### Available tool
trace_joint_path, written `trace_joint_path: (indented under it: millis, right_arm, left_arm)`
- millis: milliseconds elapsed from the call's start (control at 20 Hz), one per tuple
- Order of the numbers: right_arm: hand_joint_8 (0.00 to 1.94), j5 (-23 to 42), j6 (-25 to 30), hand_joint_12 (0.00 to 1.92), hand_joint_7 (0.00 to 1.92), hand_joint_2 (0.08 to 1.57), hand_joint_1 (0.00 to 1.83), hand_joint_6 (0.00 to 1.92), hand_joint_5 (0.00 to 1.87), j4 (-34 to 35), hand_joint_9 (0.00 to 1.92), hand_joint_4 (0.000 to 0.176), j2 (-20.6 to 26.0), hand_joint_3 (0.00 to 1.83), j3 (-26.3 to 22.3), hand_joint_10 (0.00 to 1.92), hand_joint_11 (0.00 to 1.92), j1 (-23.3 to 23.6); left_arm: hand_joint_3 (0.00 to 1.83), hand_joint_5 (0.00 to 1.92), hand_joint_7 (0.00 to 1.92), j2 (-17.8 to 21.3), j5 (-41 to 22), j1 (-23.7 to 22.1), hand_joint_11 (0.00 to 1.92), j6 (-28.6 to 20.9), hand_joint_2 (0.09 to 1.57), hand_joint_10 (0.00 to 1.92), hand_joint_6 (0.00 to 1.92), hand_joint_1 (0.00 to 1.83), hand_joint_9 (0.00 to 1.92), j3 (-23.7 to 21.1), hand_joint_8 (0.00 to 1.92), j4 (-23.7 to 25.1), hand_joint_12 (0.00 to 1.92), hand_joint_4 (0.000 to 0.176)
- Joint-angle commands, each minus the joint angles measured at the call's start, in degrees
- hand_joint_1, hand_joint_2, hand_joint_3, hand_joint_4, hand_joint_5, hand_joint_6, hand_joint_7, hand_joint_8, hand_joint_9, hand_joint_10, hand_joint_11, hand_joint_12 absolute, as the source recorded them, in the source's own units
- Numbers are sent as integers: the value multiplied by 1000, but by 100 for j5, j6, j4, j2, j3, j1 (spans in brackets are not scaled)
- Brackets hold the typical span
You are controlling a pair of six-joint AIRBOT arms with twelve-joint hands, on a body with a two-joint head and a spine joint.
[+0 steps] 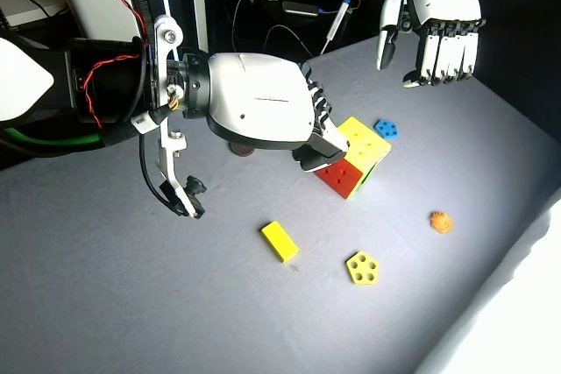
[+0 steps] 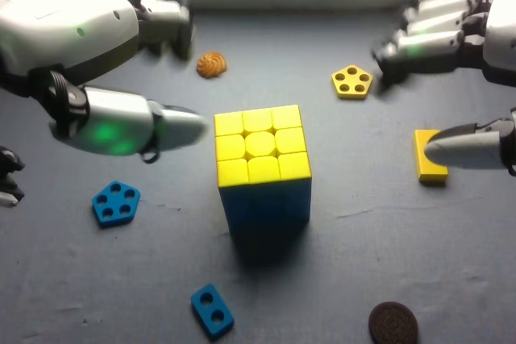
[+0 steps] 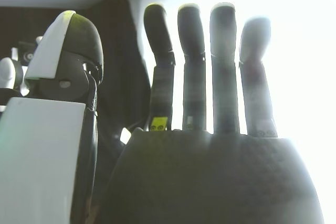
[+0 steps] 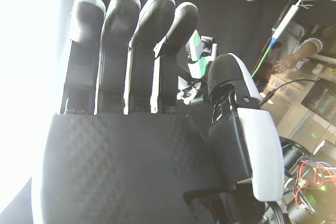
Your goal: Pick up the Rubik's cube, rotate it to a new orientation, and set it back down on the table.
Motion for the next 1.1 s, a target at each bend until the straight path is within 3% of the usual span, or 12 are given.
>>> trace_joint_path:
  millis: [0, 250, 350, 400, 500, 600, 700, 800, 850, 950, 1050]
  right_arm:
    - [1, 567, 14, 57, 106, 1264, 59, 11, 55, 310, 77, 0, 35, 26, -14, 21, 0, 53]
    - [0, 598, 14, 1, 78, 1259, 135, 0, 5, 310, 63, 0, 34, 1, -16, 2, 2, 53]
    - [1, 606, 14, 0, 68, 1266, 108, 0, 0, 309, 75, 0, 34, 4, -16, 7, 0, 53]
    - [0, 610, 14, 0, 53, 1272, 89, 0, 0, 309, 64, 0, 34, 6, -16, 2, 0, 53]
    - [12, 616, 14, 0, 87, 1264, 108, 7, 17, 309, 92, 0, 34, 1, -16, 13, 0, 53]
    - [14, 619, 14, 5, 99, 1264, 114, 7, 19, 309, 90, 0, 34, 1, -15, 10, 11, 53]
    - [12, 620, 14, 4, 100, 1264, 122, 3, 13, 309, 80, 0, 34, 1, -15, 5, 6, 53]
    - [10, 620, 14, 16, 108, 1266, 144, 16, 48, 309, 85, 0, 34, 1, -15, 6, 19, 53]
    - [10, 622, 14, 16, 108, 1266, 144, 16, 48, 309, 85, 0, 34, 1, -15, 6, 19, 54]
    - [5, 629, 13, 21, 102, 1262, 135, 8, 34, 309, 80, 0, 35, 0, -15, 3, 19, 53]
    - [2, 629, 11, 1, 83, 1265, 145, 4, 21, 309, 66, 0, 35, 0, -15, 3, 1, 53]
  left_arm:
    - [27, 7, 60, 33, -472, -94, 0, 7, 1134, 9, 3, 161, 71, -18, 3, 81, 306, 0]
    - [10, 0, 33, 32, -474, -84, 0, 21, 1145, 7, 0, 96, 65, 26, 5, 0, 360, 0]
    - [8, 0, 25, 32, -486, -54, 0, 41, 1153, 0, 0, 70, 48, 39, 0, -257, 282, 0]
    - [5, 0, 30, 32, -541, -48, 0, 316, 1153, 2, 0, 81, 55, 25, 1, -557, 309, 0]
    - [0, 0, 31, 29, -824, -49, 0, 1028, 1143, 6, 0, 204, 52, -50, 7, -1263, 296, 0]
    - [0, 0, 23, 14, -994, -13, 0, 1180, 1113, 1, 0, 290, 29, -78, 2, -1472, 252, 0]
    - [0, 0, 0, -45, -1139, 65, 0, 1179, 1092, 1, 0, 349, 8, -75, 0, -1504, 244, 0]
    - [0, 0, 0, -165, -1179, 173, 0, 1137, 1036, 0, 0, 637, 0, -42, 0, -1496, 194, 0]
    - [0, 0, 0, -218, -1232, 244, 0, 991, 1036, 0, 0, 637, 0, -36, 0, -1363, 194, 0]
    - [0, 0, 0, -339, -1540, 442, 0, 493, 1008, 0, 0, 853, 0, -49, 0, -978, 230, 0]
    - [0, 0, 0, -457, -1786, 621, 0, 355, 940, 0, 0, 1036, 0, -67, 0, -909, 159, 0]
